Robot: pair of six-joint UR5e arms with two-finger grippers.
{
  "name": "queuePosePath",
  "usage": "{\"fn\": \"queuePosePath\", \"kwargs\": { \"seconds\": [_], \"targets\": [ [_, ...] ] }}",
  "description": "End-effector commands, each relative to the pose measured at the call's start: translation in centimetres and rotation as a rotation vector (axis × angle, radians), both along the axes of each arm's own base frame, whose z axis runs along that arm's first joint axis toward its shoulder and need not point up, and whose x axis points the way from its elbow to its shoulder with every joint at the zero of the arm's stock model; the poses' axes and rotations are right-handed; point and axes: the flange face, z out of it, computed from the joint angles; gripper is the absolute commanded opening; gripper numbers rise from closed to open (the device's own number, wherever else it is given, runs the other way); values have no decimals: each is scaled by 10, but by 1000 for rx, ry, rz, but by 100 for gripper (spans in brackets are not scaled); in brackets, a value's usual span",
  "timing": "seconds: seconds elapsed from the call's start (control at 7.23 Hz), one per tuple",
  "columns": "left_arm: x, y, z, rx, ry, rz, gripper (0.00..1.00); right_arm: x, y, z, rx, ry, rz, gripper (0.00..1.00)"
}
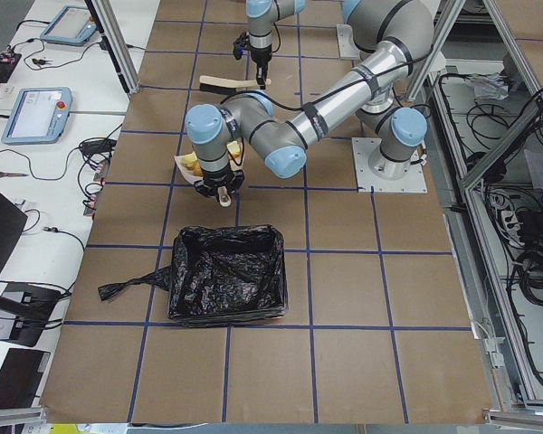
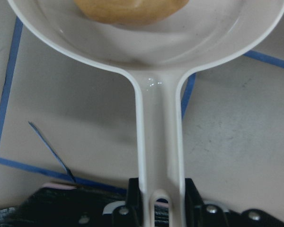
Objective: Sweep and dump trash in nearest bin
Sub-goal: 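Lift the dustpan toward the trash bag while the right gripper withdraws the brush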
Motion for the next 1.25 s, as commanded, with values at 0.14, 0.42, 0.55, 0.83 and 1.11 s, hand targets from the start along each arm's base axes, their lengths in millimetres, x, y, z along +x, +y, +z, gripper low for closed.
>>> {"fn": "queuePosePath", "kwargs": {
  "seconds": [0.14, 0.42, 0.55, 0.83, 1.11],
  "targets": [
    [83, 47, 79, -10, -3, 33, 0, -23, 9, -8, 12, 66, -2, 6],
    [150, 81, 123, -18, -45, 122, 0, -36, 24, -27, 49, 116, 1, 6],
    [169, 95, 129, -27, -59, 124, 0, -51, 37, -29, 69, 121, 13, 6],
    [216, 134, 141, -46, -142, 145, 0, -65, 63, -30, 54, 91, 21, 6],
    [251, 166, 144, -48, -160, 222, 0, -60, 93, -24, 54, 22, 36, 6]
  ]
}}
